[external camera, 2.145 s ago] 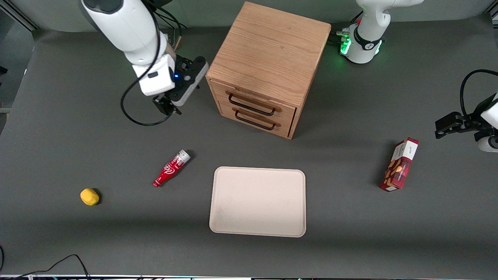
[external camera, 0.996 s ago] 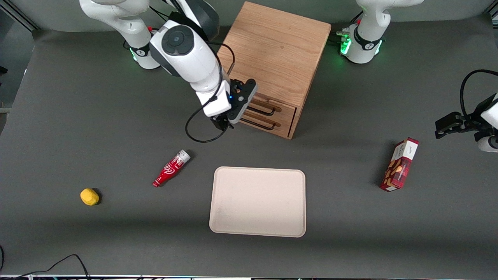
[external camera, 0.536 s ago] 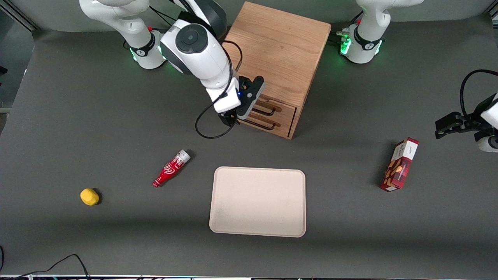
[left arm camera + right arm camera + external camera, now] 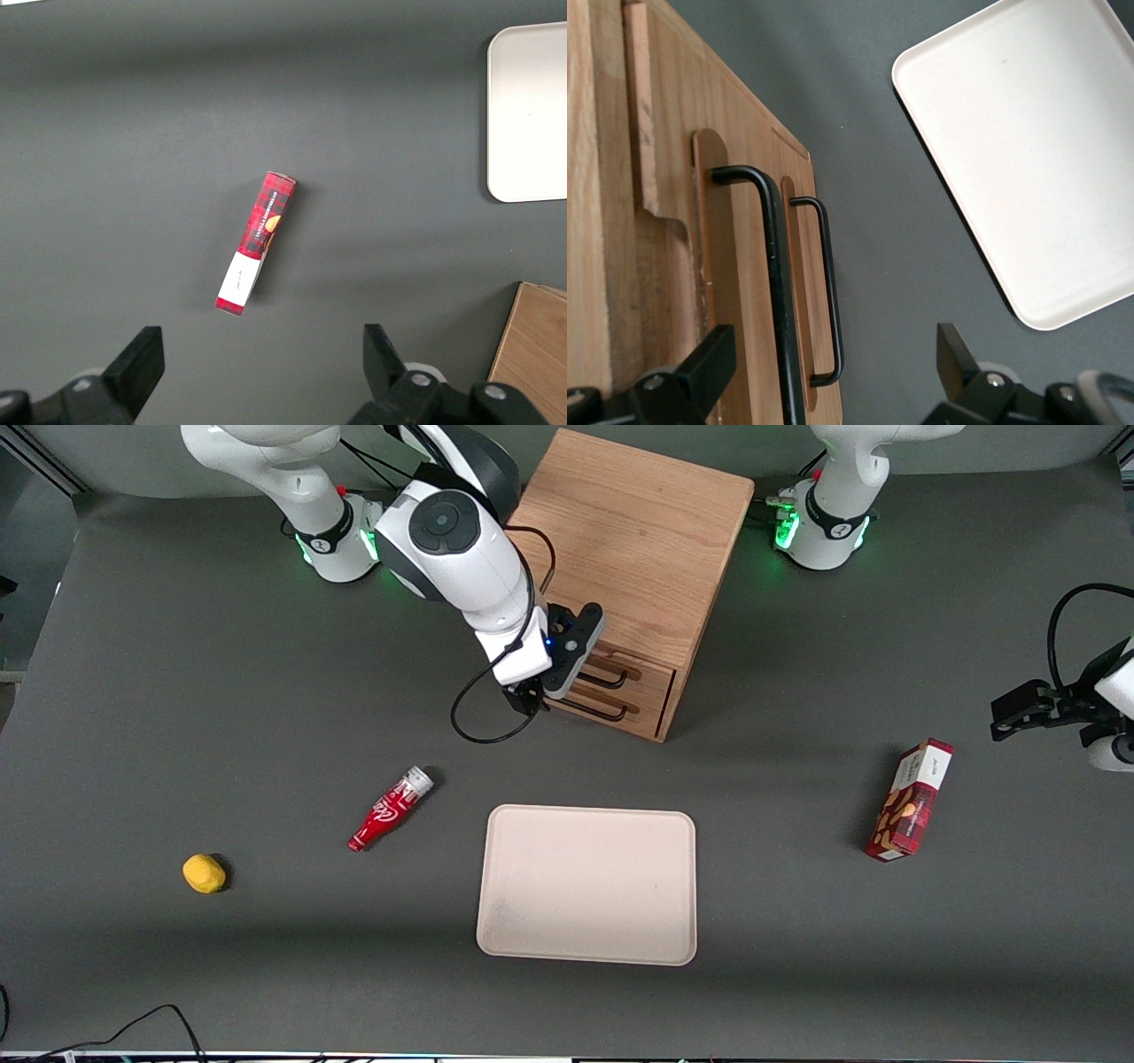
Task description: Open upper drawer
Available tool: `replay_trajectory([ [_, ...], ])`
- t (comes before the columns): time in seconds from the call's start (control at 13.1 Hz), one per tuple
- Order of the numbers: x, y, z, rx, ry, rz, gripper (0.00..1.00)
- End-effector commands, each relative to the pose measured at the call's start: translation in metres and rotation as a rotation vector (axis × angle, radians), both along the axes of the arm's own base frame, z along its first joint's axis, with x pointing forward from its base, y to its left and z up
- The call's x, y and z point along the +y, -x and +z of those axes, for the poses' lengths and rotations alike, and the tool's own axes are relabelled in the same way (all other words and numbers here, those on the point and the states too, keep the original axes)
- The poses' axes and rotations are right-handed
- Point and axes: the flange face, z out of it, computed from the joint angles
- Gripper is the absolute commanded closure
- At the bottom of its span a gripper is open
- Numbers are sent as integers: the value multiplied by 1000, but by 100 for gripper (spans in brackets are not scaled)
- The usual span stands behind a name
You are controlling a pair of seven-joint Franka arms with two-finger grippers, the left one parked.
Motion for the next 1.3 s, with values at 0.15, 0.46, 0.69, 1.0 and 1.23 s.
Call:
replay_trajectory([
  [0.15, 3, 3, -23, -19, 25, 13, 0],
  [0.46, -1, -3, -24, -19, 22, 13, 0],
  [0.69, -10, -14, -22, -24, 19, 14, 0],
  [1.0, -11, -18, -23, -21, 14, 8, 0],
  [1.23, -10, -16, -21, -19, 12, 1, 0],
])
